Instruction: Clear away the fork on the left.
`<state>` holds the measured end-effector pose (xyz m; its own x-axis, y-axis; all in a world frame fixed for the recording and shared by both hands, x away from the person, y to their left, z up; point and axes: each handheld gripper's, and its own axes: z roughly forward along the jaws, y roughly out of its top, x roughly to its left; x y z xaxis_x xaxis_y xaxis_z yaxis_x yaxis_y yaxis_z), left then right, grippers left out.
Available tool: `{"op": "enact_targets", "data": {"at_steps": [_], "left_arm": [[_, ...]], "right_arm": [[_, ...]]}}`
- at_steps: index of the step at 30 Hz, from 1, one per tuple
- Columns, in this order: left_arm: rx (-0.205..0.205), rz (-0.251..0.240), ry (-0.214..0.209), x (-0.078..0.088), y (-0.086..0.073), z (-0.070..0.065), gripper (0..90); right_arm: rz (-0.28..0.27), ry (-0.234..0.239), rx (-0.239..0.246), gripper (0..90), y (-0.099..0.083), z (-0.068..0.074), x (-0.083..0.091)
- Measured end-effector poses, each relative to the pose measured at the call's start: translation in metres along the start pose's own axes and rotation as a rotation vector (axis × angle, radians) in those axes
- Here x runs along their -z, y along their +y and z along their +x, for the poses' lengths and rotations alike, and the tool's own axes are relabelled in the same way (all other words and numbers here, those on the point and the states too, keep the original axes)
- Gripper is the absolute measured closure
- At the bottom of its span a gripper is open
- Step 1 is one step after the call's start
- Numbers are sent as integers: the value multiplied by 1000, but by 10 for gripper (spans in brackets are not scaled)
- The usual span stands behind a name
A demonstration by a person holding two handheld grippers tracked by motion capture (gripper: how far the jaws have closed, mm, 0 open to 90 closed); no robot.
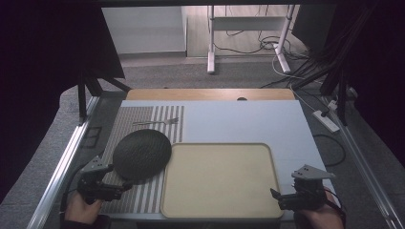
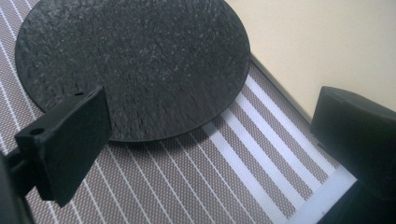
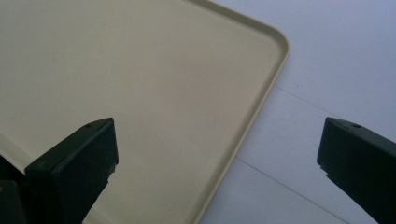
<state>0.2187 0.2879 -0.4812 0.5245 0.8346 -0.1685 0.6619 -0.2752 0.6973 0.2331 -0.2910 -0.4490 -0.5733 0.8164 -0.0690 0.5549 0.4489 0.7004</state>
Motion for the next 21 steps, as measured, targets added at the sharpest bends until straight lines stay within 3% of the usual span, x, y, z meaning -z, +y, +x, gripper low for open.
{"op": "enact_targets", "data": {"at_steps": [4, 13, 19, 21], "left_arm": [[-5, -11, -20, -6, 5, 5, 0], [1, -8, -22, -17, 20, 18, 0], [-26, 3, -22, -32, 34, 26, 0], [-16, 7, -31, -37, 38, 30, 0]], "right_arm": [[12, -7, 11, 0, 0, 1, -1], [13, -8, 11, 0, 0, 1, -1], [16, -8, 15, 0, 0, 1, -2], [17, -9, 16, 0, 0, 2, -2]]}}
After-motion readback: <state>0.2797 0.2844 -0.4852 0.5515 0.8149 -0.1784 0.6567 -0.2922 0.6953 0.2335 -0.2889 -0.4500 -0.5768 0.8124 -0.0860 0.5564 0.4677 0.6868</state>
